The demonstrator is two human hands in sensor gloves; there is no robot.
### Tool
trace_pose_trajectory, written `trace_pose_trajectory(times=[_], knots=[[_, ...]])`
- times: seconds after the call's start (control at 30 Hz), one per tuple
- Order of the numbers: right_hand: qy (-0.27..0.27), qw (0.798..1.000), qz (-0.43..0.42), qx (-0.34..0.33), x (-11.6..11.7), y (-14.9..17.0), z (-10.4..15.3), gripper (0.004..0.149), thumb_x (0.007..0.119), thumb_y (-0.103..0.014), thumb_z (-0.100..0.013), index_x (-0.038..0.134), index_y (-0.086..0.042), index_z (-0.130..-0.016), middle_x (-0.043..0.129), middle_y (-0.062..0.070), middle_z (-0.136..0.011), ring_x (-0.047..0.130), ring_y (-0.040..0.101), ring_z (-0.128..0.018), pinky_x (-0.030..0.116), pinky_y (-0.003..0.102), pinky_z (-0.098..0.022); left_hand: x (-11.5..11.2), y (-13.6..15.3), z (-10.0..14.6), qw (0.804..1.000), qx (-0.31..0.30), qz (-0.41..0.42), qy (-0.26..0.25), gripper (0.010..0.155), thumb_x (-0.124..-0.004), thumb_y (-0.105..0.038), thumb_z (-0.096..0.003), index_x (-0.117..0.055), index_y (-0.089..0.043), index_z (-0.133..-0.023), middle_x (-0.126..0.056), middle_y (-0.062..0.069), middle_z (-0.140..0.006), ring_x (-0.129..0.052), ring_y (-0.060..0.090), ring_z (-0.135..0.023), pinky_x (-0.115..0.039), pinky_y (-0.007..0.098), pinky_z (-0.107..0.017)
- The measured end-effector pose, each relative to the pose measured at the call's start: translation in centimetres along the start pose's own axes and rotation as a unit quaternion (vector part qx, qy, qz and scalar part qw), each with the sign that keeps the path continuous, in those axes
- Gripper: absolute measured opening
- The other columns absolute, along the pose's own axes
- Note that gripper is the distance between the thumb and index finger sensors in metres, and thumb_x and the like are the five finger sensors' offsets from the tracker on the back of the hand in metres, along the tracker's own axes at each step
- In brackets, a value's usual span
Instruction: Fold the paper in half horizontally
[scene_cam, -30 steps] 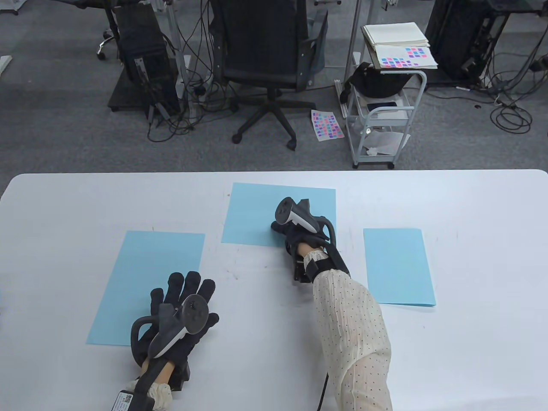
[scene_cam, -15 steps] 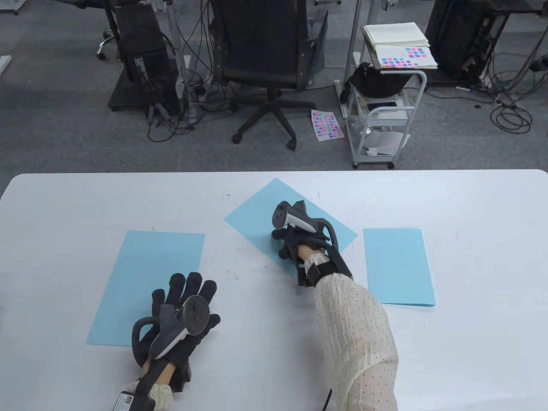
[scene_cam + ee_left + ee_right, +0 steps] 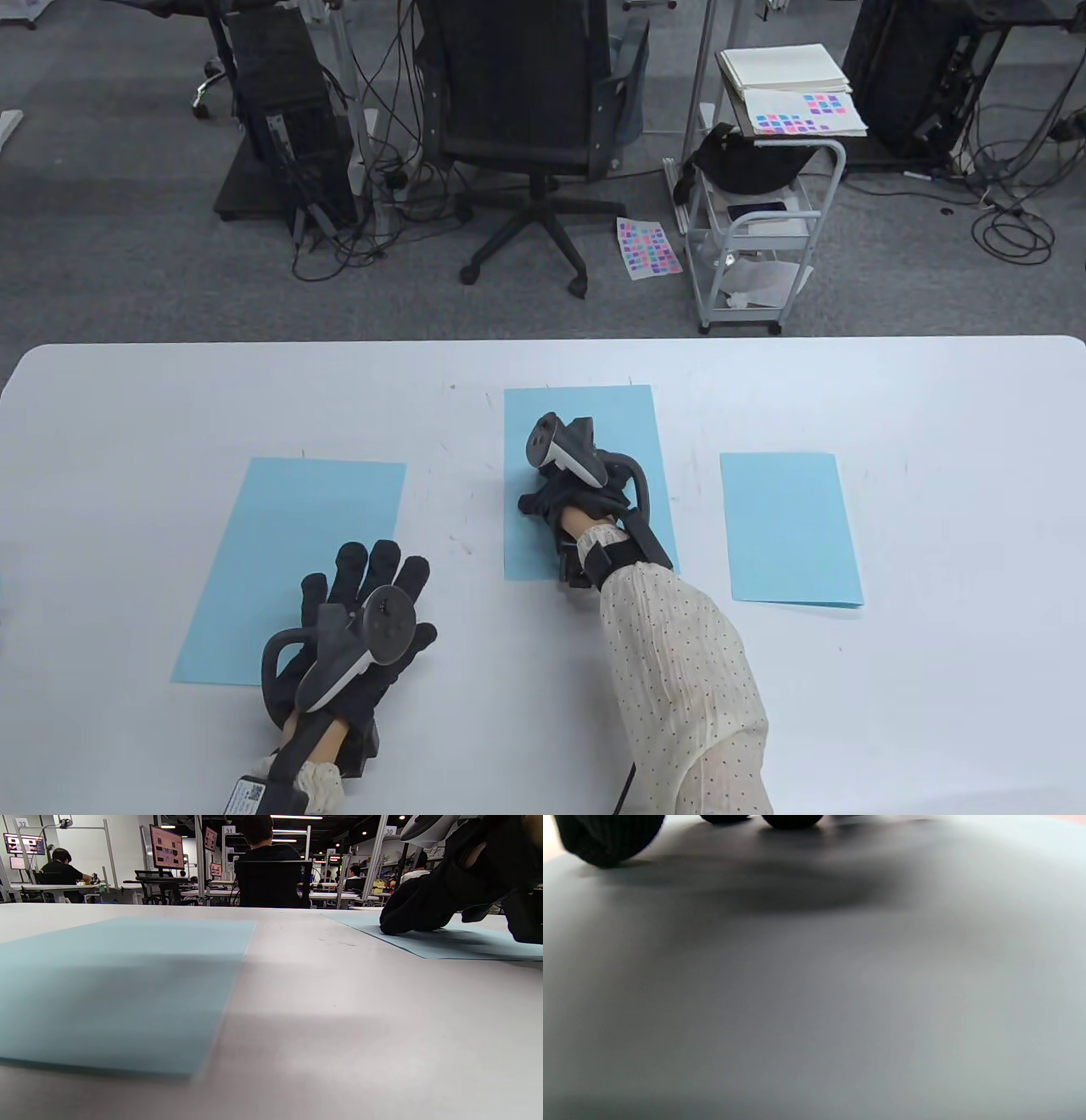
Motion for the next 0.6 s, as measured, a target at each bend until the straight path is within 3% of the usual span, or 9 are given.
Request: trace_pose_trajectory(times=[0.33,0.6], knots=[[-0.016,1.000,-0.018,-0.012,-0.1,0.6,1.1,0.062,0.074,-0.041,-0.046,0.045,-0.039,-0.101,0.051,-0.001,-0.095,0.033,0.033,-0.101,0.042,0.062,-0.072,-0.1,-0.2,0.0,1.000,-0.003,0.000,0.002,0.075,-0.063,-0.064,-0.0329,-0.034,-0.057,-0.102,-0.025,-0.021,-0.119,-0.021,0.017,-0.116,-0.031,0.057,-0.087],[-0.018,0.999,-0.015,-0.026,0.8,1.1,3.1,0.061,0.075,-0.043,-0.046,0.046,-0.040,-0.100,0.054,-0.002,-0.092,0.036,0.032,-0.097,0.043,0.060,-0.072,-0.2,-0.2,0.0,1.000,-0.005,0.005,0.003,0.075,-0.063,-0.064,-0.0328,-0.034,-0.057,-0.102,-0.025,-0.021,-0.119,-0.021,0.017,-0.116,-0.031,0.057,-0.087]])
Point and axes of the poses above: the tracker on the back of each hand, its own y axis roughly to the little-finger side, its own z axis roughly from the fingertips to the wrist, x = y × z, the point moved 3 cm from there along -z, roughly from the wrist to the fingertips
